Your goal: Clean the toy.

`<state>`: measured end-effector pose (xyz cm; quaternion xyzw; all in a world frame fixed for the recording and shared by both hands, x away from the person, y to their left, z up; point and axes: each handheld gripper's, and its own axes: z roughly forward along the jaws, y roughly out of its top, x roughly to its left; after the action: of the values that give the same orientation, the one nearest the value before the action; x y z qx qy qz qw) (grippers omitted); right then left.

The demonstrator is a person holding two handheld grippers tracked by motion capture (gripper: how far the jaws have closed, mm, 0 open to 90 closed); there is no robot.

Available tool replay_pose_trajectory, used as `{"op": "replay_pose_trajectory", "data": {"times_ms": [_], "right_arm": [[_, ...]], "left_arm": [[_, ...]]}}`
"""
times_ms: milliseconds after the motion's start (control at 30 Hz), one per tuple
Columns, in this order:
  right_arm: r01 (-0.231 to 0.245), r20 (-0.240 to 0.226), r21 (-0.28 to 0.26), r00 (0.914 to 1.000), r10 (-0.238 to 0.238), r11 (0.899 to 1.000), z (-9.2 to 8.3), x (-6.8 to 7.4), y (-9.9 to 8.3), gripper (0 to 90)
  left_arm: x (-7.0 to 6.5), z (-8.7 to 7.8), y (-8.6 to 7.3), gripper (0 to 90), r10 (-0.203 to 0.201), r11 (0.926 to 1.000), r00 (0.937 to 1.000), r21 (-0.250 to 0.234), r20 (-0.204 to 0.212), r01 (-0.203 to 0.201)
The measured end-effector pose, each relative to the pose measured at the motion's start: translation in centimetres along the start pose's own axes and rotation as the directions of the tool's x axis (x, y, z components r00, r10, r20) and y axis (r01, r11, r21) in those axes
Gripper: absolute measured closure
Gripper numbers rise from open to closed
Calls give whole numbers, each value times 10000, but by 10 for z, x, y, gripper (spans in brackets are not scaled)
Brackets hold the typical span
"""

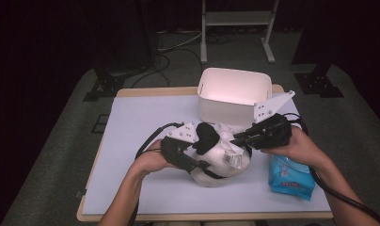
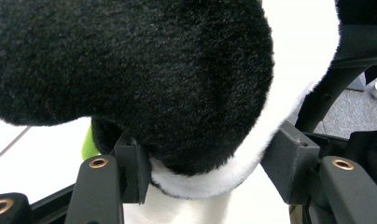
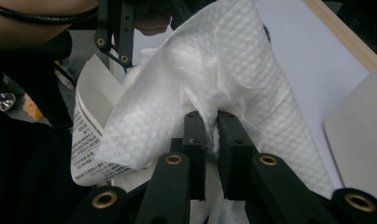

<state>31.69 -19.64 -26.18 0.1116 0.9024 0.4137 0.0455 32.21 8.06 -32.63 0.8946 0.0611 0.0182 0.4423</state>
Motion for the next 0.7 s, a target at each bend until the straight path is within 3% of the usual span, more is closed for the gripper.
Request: {"op": "replay_pose_trajectory", "data": {"times_ms": [133, 300, 700], "right_arm": [[-46, -69, 71, 10000, 46, 10000, -5, 0, -7, 818], [-193, -58, 116, 9998, 194, 9997, -9, 1, -15, 817], [128, -148, -178, 9998, -131, 9998, -3, 1, 6, 817]], "left_arm": [[0, -1, -2, 398, -148, 9999, 9999, -91, -74, 148], [-1, 2, 4, 399, -26, 10000, 10000, -76, -67, 25], [-4, -5, 22, 403, 461, 9947, 9982, 936, -383, -424]]}}
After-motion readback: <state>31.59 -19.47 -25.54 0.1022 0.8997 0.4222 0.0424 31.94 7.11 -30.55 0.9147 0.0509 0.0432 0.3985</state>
